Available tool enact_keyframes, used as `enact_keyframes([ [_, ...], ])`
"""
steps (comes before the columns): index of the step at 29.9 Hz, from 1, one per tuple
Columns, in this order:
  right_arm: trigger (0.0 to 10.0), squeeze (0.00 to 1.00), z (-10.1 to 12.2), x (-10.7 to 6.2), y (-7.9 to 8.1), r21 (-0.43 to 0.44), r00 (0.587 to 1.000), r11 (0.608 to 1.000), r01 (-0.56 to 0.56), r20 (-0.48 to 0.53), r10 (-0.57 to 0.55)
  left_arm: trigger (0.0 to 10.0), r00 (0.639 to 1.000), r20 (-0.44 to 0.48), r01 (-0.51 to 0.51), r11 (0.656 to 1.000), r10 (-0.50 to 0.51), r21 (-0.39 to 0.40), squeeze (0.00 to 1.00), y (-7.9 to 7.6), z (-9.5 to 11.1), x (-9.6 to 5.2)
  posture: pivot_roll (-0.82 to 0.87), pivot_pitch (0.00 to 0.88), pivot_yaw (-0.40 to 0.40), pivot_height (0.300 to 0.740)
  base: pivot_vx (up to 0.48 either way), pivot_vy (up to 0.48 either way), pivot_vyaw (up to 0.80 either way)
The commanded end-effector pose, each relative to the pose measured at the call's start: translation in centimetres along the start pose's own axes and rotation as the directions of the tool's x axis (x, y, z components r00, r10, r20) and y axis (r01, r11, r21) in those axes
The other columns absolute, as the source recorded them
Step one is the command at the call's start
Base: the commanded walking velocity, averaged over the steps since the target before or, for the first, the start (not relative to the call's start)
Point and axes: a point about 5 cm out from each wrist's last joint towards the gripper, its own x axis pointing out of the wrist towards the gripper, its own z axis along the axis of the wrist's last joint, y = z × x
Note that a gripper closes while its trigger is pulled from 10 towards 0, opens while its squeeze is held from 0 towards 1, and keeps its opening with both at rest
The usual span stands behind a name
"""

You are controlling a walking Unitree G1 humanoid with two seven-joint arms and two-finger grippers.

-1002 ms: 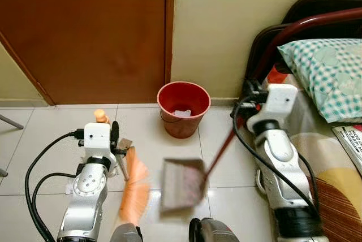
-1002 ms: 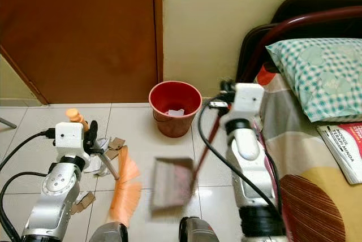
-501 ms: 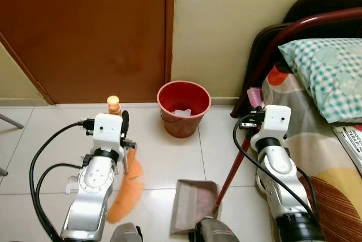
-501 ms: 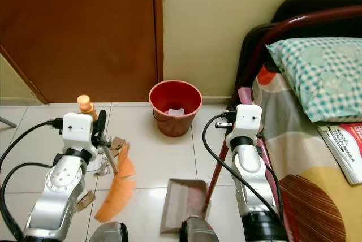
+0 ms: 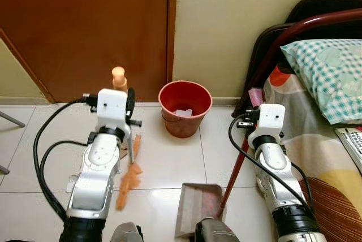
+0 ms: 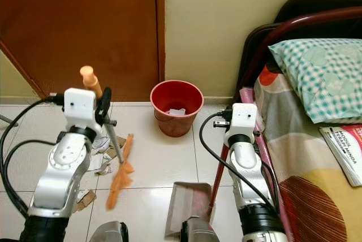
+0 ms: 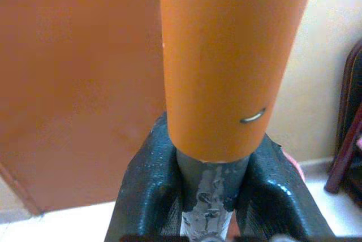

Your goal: Sweep floor

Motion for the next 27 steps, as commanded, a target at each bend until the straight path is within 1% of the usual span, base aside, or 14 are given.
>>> enact_keyframes([
  [1,10.0,0.00,0.7,0.3,-0.2,-0.014,0.999,1.000,0.005,0.033,-0.005,10.0,0.994,0.106,0.005,1.000,-0.005,0.000,0.00,0.0,2.6,0.5,0.06,0.081,-0.037,0.740,0.000,0.000,0.00],
  [3,10.0,0.00,0.8,0.5,-0.2,-0.018,0.999,1.000,0.004,0.039,-0.003,10.0,0.989,0.149,0.010,1.000,-0.010,0.006,0.00,0.0,3.7,0.9,0.06,0.080,-0.039,0.740,0.000,0.000,0.00],
  [4,10.0,0.00,0.9,0.6,-0.2,-0.021,0.999,1.000,0.003,0.043,-0.002,10.0,0.982,0.189,0.005,0.999,-0.011,0.035,0.00,0.2,4.5,1.1,0.06,0.081,-0.040,0.740,0.000,0.000,0.00],
  [6,10.0,0.00,0.9,0.6,-0.2,-0.021,0.999,1.000,0.003,0.045,-0.002,10.0,0.978,0.210,0.000,0.999,-0.011,0.054,0.00,0.3,4.8,1.2,0.06,0.082,-0.041,0.740,0.000,0.000,0.00],
  [7,10.0,0.00,1.0,0.7,-0.1,-0.022,0.999,1.000,0.002,0.046,-0.001,10.0,0.972,0.235,-0.006,0.996,-0.016,0.089,0.00,0.6,5.1,1.4,0.06,0.083,-0.042,0.740,0.000,0.000,0.00],
  [8,10.0,0.00,1.0,0.8,0.0,-0.021,0.999,1.000,0.000,0.048,0.001,10.0,0.969,0.247,-0.032,0.983,-0.014,0.180,0.00,1.2,4.8,1.6,0.06,0.085,-0.044,0.740,0.000,0.000,0.00],
  [9,10.0,0.00,1.0,0.8,0.0,-0.021,0.999,1.000,0.000,0.048,0.001,10.0,0.969,0.247,-0.037,0.980,-0.013,0.197,0.00,1.4,4.7,1.7,0.06,0.085,-0.044,0.740,0.000,0.000,0.00],
  [13,10.0,0.00,1.0,0.8,0.2,-0.020,0.999,1.000,-0.004,0.050,0.005,10.0,0.972,0.235,-0.037,0.978,-0.012,0.205,0.00,1.9,4.3,1.8,0.05,0.086,-0.047,0.740,0.000,0.000,0.00],
  [15,10.0,0.00,1.0,0.8,0.4,-0.019,0.999,1.000,-0.009,0.052,0.010,10.0,0.977,0.216,-0.052,0.973,0.002,0.226,0.00,2.4,3.5,1.9,0.05,0.090,-0.050,0.740,0.000,0.000,0.00],
  [18,10.0,0.00,1.0,0.9,0.5,-0.017,0.998,1.000,-0.012,0.054,0.012,10.0,0.981,0.193,-0.041,0.972,-0.005,0.233,0.00,2.5,2.6,2.1,0.05,0.092,-0.054,0.740,0.000,0.000,0.00],
  [20,10.0,0.00,1.0,0.9,0.6,-0.012,0.998,1.000,-0.013,0.055,0.014,10.0,0.989,0.147,-0.011,0.976,-0.022,0.217,0.00,2.2,1.3,2.4,0.05,0.094,-0.055,0.740,0.000,0.000,0.00],
  [22,10.0,0.00,1.0,0.9,0.6,-0.012,0.998,1.000,-0.013,0.055,0.014,10.0,0.989,0.147,-0.003,0.976,-0.029,0.217,0.00,2.1,1.2,2.4,0.05,0.094,-0.055,0.740,0.000,0.000,0.00],
  [25,10.0,0.00,1.0,0.9,0.6,-0.009,0.998,1.000,-0.014,0.056,0.014,10.0,0.987,0.140,0.043,0.973,-0.077,0.226,0.00,1.4,0.4,2.7,0.03,0.098,-0.057,0.740,0.000,0.000,0.00],
  [27,10.0,0.00,1.0,0.9,0.6,-0.009,0.998,1.000,-0.012,0.054,0.012,10.0,0.986,0.115,0.094,0.967,-0.124,0.236,0.00,0.7,-0.4,3.0,0.03,0.101,-0.058,0.740,0.000,0.000,0.00],
])
